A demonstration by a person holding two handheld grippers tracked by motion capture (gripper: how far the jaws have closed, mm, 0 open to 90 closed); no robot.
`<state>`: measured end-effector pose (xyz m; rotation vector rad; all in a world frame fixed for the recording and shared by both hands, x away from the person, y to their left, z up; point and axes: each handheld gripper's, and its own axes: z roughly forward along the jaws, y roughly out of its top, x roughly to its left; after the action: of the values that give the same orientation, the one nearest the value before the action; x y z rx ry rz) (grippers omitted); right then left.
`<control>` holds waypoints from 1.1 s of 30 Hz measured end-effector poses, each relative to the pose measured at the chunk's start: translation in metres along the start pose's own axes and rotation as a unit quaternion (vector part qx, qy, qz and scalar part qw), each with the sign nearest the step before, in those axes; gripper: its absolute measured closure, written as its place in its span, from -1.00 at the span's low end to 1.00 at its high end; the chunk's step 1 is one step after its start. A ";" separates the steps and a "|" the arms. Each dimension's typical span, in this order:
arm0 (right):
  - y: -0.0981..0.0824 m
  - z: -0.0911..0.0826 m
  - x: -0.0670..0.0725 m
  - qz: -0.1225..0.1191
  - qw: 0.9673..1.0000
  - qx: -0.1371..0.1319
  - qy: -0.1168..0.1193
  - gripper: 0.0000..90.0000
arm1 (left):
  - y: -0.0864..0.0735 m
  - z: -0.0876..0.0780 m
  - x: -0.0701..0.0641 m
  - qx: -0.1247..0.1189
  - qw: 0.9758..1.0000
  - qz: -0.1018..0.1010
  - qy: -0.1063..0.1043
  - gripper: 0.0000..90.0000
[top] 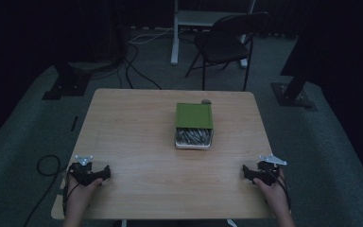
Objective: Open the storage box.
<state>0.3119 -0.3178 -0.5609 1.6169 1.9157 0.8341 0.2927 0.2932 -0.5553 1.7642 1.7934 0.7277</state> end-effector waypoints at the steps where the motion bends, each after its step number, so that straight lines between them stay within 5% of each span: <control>1: 0.000 0.000 0.000 0.000 1.000 0.000 0.000 -0.75 | 0.000 0.000 0.000 0.000 1.000 0.001 0.000 -0.94; 12: 0.000 0.000 0.000 -0.001 1.000 0.000 0.000 -0.75 | -0.001 -0.001 0.000 0.000 1.000 0.008 -0.008 -0.94; 19: 0.000 0.000 0.000 0.000 1.000 0.000 0.000 -0.75 | -0.003 -0.003 -0.004 0.000 0.998 0.042 -0.038 -0.93; 33: 0.000 0.000 0.000 0.000 1.000 0.000 0.000 -0.75 | 0.001 -0.005 -0.022 -0.014 0.995 0.098 -0.021 -0.93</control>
<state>0.3119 -0.3178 -0.5609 1.6159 1.9163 0.8336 0.2902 0.2711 -0.5512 1.9403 1.5918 0.7827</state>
